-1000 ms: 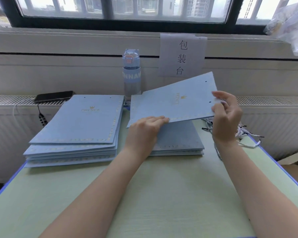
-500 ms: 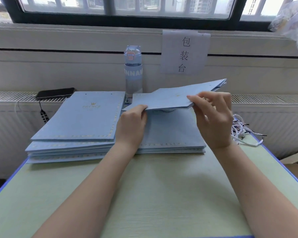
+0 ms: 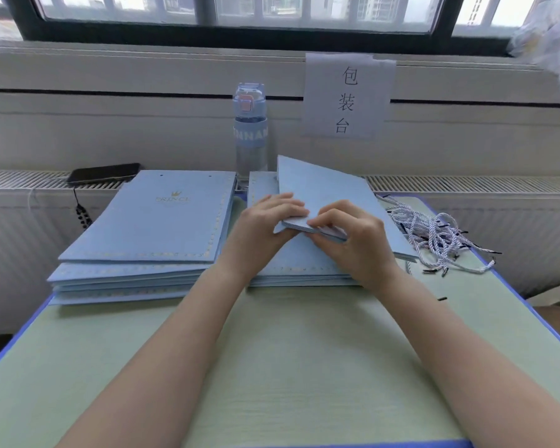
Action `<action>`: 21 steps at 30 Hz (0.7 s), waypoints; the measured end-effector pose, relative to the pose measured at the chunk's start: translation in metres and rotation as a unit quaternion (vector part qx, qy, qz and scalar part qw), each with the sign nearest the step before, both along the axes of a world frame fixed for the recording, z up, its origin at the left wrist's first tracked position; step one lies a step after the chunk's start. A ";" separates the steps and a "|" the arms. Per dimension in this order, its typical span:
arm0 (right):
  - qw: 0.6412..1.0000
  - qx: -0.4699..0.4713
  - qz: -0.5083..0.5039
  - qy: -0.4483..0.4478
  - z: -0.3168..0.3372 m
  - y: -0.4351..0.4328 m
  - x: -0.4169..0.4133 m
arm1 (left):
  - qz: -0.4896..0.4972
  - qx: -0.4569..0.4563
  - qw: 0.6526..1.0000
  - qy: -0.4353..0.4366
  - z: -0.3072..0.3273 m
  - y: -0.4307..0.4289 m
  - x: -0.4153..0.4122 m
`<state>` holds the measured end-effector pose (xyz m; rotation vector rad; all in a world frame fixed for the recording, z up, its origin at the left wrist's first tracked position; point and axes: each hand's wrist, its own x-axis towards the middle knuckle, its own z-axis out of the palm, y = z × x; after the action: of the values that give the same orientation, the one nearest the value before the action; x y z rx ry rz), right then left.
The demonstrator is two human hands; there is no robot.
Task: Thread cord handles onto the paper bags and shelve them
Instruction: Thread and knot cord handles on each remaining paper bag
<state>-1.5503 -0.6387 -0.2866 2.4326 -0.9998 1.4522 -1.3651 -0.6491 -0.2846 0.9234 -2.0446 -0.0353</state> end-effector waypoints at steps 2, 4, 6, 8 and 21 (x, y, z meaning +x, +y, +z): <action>0.998 0.044 0.002 0.042 -0.004 -0.002 -0.002 | 0.009 -0.014 0.999 -0.050 0.001 -0.003 0.009; 0.994 0.086 -0.006 0.074 -0.002 -0.005 -0.008 | 0.023 0.006 0.999 -0.047 0.003 -0.005 0.021; 0.989 0.134 -0.011 0.068 0.001 -0.007 -0.016 | 0.045 0.018 0.999 -0.025 0.004 -0.007 0.032; 0.982 0.182 -0.013 0.055 0.004 -0.007 -0.023 | 0.057 0.016 0.998 -0.026 0.004 -0.010 0.038; 0.956 0.268 -0.070 0.096 -0.008 -0.013 -0.026 | 0.057 0.227 0.968 -0.095 0.003 -0.002 0.032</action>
<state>-1.5763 -0.6512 -0.2945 2.7048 -1.6517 0.9637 -1.3331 -0.6511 -0.2819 1.3696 -2.1994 -0.3788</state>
